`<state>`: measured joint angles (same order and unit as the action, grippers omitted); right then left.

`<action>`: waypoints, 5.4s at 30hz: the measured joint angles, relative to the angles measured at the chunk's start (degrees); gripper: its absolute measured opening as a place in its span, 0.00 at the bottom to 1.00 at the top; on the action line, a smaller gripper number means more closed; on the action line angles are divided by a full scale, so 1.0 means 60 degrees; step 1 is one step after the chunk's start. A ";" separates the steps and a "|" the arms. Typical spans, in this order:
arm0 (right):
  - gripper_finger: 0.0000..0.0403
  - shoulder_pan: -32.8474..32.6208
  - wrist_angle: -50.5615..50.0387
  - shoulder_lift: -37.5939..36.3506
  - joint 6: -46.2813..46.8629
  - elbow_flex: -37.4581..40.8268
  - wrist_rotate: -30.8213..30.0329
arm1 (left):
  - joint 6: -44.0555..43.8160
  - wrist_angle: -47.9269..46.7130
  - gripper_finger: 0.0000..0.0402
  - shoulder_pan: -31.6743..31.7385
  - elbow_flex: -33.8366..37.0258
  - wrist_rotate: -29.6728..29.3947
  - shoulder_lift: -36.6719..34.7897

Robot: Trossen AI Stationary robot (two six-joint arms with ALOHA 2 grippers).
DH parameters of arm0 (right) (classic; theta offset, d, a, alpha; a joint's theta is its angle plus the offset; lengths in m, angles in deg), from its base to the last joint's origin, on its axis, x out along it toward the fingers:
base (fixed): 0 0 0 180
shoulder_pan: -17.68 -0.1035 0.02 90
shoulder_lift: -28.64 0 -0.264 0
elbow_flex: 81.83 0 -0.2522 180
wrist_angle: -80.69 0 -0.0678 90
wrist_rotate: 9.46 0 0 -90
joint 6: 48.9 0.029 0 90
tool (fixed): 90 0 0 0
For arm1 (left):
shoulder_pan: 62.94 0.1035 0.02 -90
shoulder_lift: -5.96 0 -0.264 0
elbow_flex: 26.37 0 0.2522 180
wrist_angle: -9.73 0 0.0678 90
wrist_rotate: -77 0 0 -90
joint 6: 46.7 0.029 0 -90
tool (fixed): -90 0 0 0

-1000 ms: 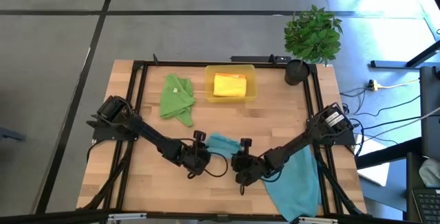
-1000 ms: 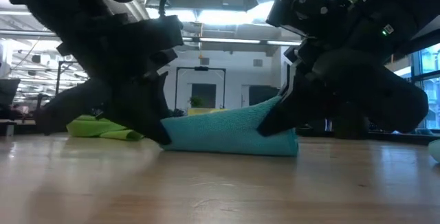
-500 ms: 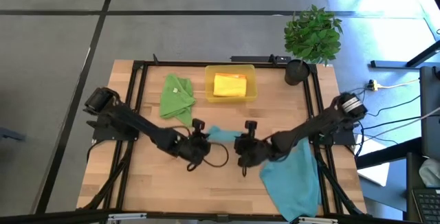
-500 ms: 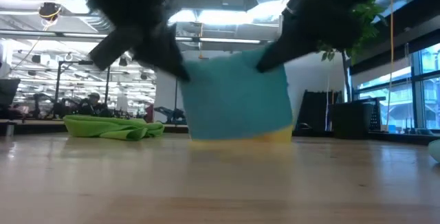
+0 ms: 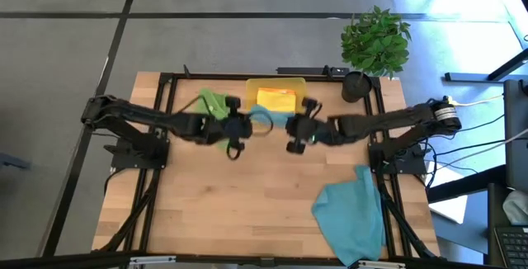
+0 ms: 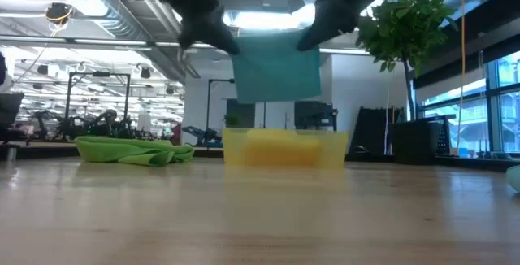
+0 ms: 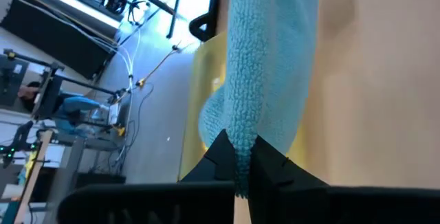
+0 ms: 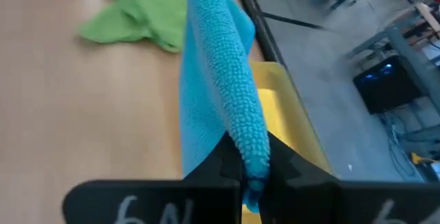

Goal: Fold microfiber towels
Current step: Put the folded blue microfiber cloth into the yellow bin, then fold the green microfiber cloth

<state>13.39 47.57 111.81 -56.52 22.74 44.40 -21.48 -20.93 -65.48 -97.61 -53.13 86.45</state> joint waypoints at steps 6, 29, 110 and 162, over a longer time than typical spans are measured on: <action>0.04 0.2021 0.0437 -0.0027 -0.1144 0.0000 0.1311 | 0.1455 0.1113 0.00 0.1841 0.0013 0.1301 0.0164; 0.03 0.5834 0.2265 0.1430 -0.2539 0.0007 0.4028 | 0.3543 0.4706 0.00 0.5796 0.0037 0.5543 0.1998; 0.27 0.4482 0.2784 -0.0434 -0.1024 0.1653 0.8459 | -0.1133 0.3584 0.35 0.4863 0.3139 0.9267 -0.2800; 0.04 0.3973 0.8706 -0.5728 -0.0485 0.6677 0.7458 | -0.4111 0.9520 0.34 0.2619 0.7305 0.7514 -0.4897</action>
<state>37.23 99.81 77.45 -59.43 62.80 89.16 -46.14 36.19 -49.77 -53.78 -8.05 57.06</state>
